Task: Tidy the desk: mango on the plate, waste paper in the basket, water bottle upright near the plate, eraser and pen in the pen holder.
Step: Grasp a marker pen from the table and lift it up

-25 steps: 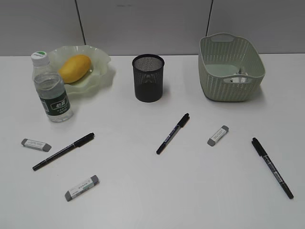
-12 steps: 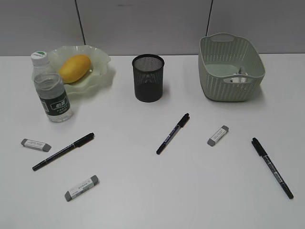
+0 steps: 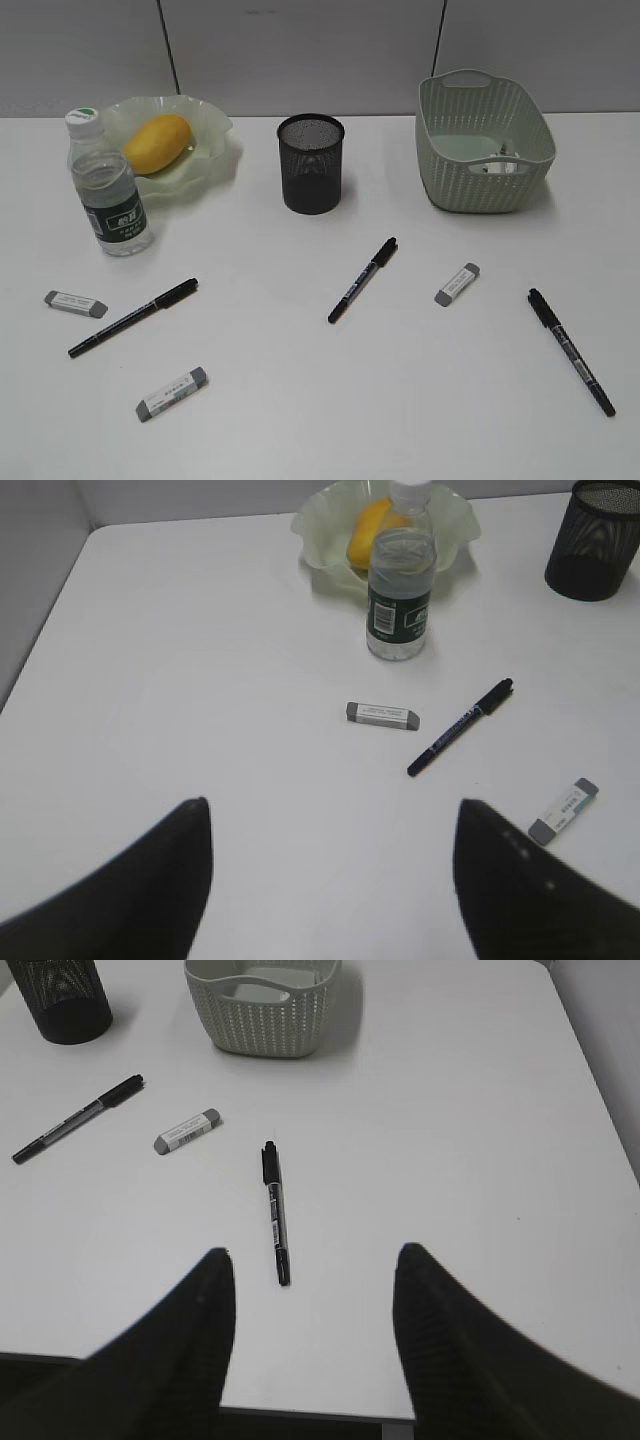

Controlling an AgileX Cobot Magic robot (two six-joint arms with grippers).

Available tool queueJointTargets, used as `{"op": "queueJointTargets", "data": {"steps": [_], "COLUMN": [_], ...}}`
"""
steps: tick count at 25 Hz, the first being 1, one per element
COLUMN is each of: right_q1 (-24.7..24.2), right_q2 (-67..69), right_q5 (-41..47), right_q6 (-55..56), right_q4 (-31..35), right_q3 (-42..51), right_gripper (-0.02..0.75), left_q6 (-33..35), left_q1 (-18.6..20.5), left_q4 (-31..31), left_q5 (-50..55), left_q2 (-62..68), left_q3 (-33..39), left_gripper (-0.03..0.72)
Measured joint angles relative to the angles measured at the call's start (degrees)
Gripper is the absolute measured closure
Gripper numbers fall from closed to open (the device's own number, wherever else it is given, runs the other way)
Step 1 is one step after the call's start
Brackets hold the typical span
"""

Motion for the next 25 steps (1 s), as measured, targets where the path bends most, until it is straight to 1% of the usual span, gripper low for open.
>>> {"op": "queueJointTargets", "data": {"steps": [10, 15, 23, 25], "right_q1": [0.00, 0.00, 0.00, 0.00], "right_q2": [0.00, 0.00, 0.00, 1.90], "right_q5": [0.00, 0.00, 0.00, 0.00], "right_q6": [0.00, 0.00, -0.12, -0.12], "right_q4": [0.00, 0.05, -0.49, -0.49], "right_q3": [0.00, 0.00, 0.00, -0.29], "right_gripper": [0.325, 0.325, 0.325, 0.325], "left_q6": [0.00, 0.00, 0.00, 0.00], "left_q1": [0.00, 0.00, 0.00, 0.00], "left_q4": [-0.29, -1.97, -2.27, -2.27], "left_q5": [-0.16, -0.21, -0.26, -0.32], "left_q2": [0.00, 0.00, 0.00, 0.00], "left_q3": [0.00, 0.00, 0.00, 0.00], "left_gripper": [0.117, 0.117, 0.117, 0.117]}}
